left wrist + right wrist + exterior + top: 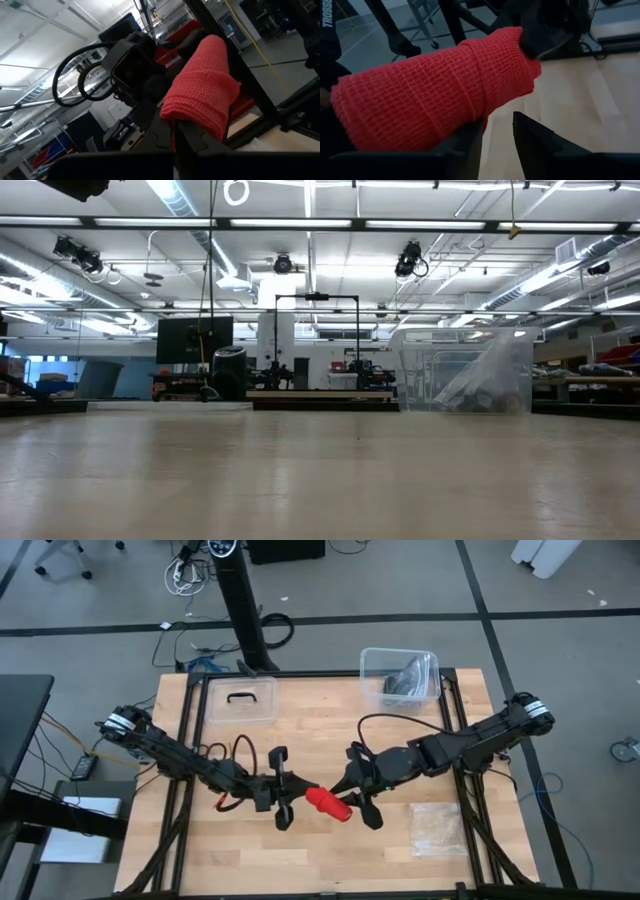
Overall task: Roll bandage
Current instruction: Roll the red bandage
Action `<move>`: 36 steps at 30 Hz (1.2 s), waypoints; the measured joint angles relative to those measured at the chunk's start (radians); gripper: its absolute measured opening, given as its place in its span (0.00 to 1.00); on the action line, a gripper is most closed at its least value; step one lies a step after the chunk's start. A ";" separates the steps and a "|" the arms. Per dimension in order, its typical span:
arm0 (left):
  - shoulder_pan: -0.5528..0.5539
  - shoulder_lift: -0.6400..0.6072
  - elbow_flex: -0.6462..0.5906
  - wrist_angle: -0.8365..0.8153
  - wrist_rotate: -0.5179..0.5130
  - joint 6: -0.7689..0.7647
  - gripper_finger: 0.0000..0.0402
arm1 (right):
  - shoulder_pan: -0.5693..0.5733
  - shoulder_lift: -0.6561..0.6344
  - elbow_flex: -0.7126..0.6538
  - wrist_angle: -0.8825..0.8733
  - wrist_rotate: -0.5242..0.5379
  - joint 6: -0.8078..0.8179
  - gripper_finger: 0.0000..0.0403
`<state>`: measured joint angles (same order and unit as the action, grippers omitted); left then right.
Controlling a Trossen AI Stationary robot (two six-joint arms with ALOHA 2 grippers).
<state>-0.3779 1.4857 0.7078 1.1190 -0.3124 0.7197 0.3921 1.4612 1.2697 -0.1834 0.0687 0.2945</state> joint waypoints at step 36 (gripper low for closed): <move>0.023 -0.001 0.001 0.019 -0.339 -0.031 0.00 | 0.086 -0.005 -0.001 0.143 0.350 -0.253 0.01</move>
<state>-0.3550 1.4849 0.7090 1.1380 -0.6511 0.6887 0.4778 1.4563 1.2686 -0.0405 0.4186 0.0418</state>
